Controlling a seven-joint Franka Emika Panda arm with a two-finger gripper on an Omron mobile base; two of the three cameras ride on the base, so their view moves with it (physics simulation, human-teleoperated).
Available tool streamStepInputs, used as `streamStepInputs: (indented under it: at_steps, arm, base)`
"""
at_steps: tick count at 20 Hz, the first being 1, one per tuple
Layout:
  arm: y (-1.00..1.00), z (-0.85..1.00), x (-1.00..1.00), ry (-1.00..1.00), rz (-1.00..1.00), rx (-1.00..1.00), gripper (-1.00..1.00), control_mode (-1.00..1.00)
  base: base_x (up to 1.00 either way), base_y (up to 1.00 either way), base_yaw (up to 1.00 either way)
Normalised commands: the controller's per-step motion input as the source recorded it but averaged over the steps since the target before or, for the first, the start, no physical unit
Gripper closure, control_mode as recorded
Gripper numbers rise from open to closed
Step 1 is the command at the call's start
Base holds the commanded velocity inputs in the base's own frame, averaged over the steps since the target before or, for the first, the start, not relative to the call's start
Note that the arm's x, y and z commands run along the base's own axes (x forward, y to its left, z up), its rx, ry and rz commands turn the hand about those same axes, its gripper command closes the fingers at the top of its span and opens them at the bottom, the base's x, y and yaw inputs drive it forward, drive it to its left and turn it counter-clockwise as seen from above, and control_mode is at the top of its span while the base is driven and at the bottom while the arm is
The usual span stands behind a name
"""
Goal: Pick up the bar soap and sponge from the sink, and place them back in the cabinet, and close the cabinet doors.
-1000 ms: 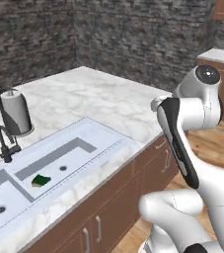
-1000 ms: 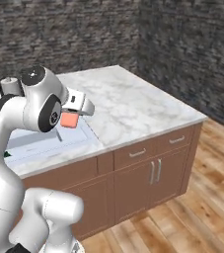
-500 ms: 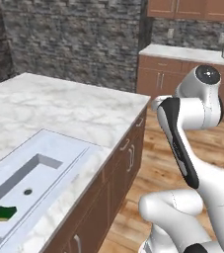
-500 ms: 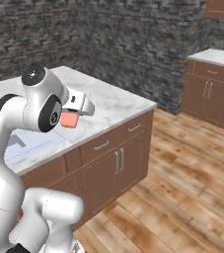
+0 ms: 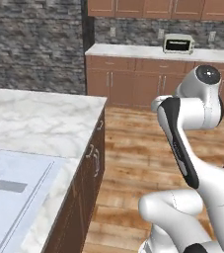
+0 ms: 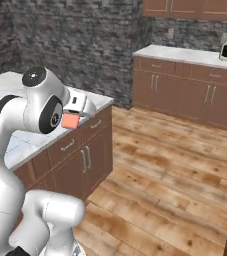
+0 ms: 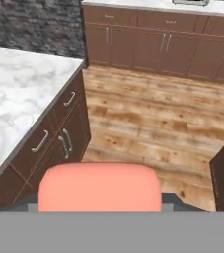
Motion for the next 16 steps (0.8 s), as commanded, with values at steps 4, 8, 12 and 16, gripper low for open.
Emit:
streamStepInputs:
  at_steps: [4,8,12,16]
  arm:
    - [0.00,0.00,0.00,0.00,0.00,0.00,1.00,1.00]
    - [0.00,0.00,0.00,0.00,0.00,0.00,1.00,1.00]
    - [0.00,0.00,0.00,0.00,0.00,0.00,1.00,1.00]
    - [0.00,0.00,0.00,0.00,0.00,0.00,1.00,1.00]
  base:
    - [0.09,-0.31,-0.47]
    - [0.11,-0.31,-0.47]
    - [0.06,-0.34,-0.46]
    - [0.16,-0.20,-0.42]
